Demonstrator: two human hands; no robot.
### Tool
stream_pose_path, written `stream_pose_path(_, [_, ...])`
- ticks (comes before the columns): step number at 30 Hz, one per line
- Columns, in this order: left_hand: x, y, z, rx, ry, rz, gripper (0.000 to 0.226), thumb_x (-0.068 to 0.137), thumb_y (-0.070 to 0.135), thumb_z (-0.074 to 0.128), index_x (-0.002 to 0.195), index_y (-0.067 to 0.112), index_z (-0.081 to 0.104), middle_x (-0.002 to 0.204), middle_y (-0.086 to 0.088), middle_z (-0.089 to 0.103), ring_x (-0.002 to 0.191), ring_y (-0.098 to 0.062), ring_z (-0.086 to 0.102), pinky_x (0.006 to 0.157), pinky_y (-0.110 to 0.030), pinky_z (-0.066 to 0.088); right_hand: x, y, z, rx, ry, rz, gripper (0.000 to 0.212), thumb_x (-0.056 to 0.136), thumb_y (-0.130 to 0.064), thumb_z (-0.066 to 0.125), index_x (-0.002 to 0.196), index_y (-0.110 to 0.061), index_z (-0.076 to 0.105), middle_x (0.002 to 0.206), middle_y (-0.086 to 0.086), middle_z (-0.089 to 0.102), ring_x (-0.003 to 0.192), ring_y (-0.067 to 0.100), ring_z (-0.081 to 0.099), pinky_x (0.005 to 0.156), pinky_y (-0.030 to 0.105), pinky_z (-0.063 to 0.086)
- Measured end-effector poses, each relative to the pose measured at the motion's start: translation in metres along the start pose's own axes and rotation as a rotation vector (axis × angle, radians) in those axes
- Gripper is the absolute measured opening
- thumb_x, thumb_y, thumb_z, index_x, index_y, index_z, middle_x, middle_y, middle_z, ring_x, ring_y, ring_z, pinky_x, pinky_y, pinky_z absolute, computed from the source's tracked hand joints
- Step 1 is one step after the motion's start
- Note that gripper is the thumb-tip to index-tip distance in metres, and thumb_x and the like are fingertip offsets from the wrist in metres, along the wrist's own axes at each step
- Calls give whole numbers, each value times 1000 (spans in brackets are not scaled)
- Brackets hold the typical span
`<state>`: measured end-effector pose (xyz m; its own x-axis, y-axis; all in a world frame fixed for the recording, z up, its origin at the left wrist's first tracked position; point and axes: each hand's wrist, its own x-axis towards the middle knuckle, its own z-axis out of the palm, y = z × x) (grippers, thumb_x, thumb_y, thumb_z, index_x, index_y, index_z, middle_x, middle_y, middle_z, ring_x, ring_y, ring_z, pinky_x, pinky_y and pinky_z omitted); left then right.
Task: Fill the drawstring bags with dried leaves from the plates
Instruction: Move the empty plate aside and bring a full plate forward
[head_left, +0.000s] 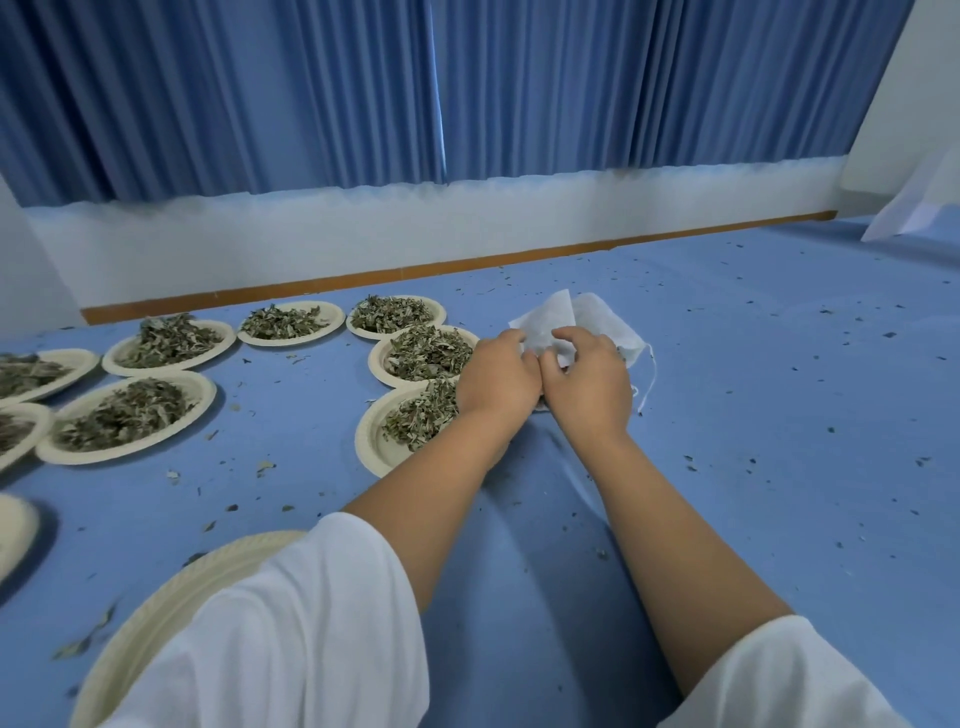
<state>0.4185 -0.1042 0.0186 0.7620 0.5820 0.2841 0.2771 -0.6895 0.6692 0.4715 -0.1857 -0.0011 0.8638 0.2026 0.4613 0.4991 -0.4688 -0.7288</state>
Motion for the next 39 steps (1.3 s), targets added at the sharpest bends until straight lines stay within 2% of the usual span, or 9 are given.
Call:
stream_pose_path(6, [-29,-14,-31,-12,45,55,25,99,16,44,110,13,67,107,-7,69,96,-26,63,82,-40,51,-22,-18,10,-55,-61,-126,30,93,-28,53,120,-20,64,113,6,60,93,27,61,73,33,46])
stream_pose_path(12, [-66,-44,-73,135,70,9,28,95,14,45,110,17,69,103,-5,70,96,-26,62,67,-31,41,-65,-54,18,-37,-195,-257,15,90,-24,57,99,-20,67,83,2,66,81,25,61,62,31,42])
stream_pose_path(16, [-101,-80,-119,295,9,-51,26,90,12,47,101,16,71,100,-6,70,96,-27,62,74,-35,49,-99,-84,29,-7,-487,-295,9,86,-24,61,94,-23,64,65,-12,52,76,18,56,64,30,41])
stream_pose_path(19, [-128,-109,-150,343,-22,-118,25,91,15,51,106,19,70,107,-1,70,100,-22,61,79,-31,48,-125,-107,38,-58,-694,-344,16,84,-34,63,98,-27,64,78,-9,59,82,15,58,74,33,49])
stream_pose_path(23, [-163,-139,-183,358,-17,-179,26,93,24,56,117,22,67,121,5,66,111,-16,58,88,-28,45,-154,-124,51,-140,-849,-396,24,84,-42,63,103,-27,66,82,-13,54,82,10,54,70,27,41])
stream_pose_path(29, [-198,-172,-209,162,22,-345,26,92,22,58,117,23,66,121,8,64,108,-12,60,85,-27,46,-170,-136,61,-168,-879,-372,7,87,-35,63,86,-28,64,75,-13,53,76,10,52,63,27,38])
stream_pose_path(31, [-205,-183,-213,74,69,-387,25,92,22,60,116,22,65,119,8,64,106,-8,59,83,-23,41,-172,-140,64,-131,-878,-334,15,88,-32,63,75,-26,62,70,-11,56,69,9,53,61,27,40])
stream_pose_path(34, [-214,-195,-220,-64,193,-451,23,91,19,62,114,19,67,114,5,67,97,-7,59,82,-20,39,-175,-146,70,-41,-872,-237,34,90,-26,62,59,-18,50,58,-6,46,57,11,43,55,26,35])
stream_pose_path(39, [-216,-201,-246,-258,535,-507,21,96,18,52,110,16,67,99,8,61,89,-8,53,73,-22,40,-176,-171,83,193,-764,-43,28,90,-24,62,69,-6,61,65,2,46,55,12,39,49,20,34])
